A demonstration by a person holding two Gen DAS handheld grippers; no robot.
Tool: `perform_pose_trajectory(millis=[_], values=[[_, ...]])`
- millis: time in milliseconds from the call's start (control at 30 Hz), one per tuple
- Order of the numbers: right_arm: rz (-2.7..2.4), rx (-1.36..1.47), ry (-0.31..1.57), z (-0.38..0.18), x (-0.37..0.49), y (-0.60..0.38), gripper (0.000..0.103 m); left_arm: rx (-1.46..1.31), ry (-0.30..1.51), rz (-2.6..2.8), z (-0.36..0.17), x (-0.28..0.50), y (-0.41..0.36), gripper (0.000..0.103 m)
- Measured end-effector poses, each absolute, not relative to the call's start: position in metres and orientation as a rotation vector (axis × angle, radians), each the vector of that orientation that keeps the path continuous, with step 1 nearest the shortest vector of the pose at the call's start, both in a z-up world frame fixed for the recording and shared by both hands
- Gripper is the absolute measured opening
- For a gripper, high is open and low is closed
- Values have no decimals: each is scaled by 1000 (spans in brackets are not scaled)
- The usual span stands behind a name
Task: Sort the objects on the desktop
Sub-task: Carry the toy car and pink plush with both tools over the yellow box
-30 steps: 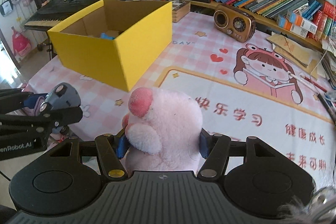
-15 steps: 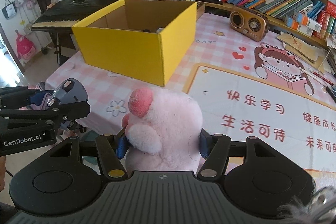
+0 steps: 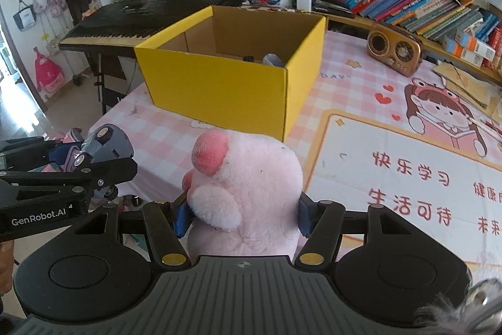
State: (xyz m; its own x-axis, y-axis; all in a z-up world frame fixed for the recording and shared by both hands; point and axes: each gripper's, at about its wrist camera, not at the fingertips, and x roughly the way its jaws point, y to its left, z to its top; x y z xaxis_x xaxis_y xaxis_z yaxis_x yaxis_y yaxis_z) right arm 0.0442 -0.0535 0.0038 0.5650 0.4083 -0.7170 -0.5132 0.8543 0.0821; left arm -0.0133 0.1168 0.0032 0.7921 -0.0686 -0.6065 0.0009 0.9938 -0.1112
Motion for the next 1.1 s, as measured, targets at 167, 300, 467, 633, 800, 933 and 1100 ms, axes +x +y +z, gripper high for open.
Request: perform_pose_trajectory(millis=[167,300,467,633,800,933,1100], values=[[564,-153,779,15,53,-40,60,-103,628,-27,12,-4,126,47],[579,-158,746,28,67,-30,60,-103,601,-18,20,7,131,47],[605,-155,685,49,91,-23,60,-93,553,-8,33,28,133,47],[619,-144,620,71,126,-17,60,-92,499,21,50,56,137,47],[625,-140,566,87,161,-11,60,-74,470,47,61,90,139,47],[611,-134,542,92,197,-7,60,-67,458,72,60,116,140,47],[597,-131,561,83,239,-1,60,-64,501,101,47,153,141,47]])
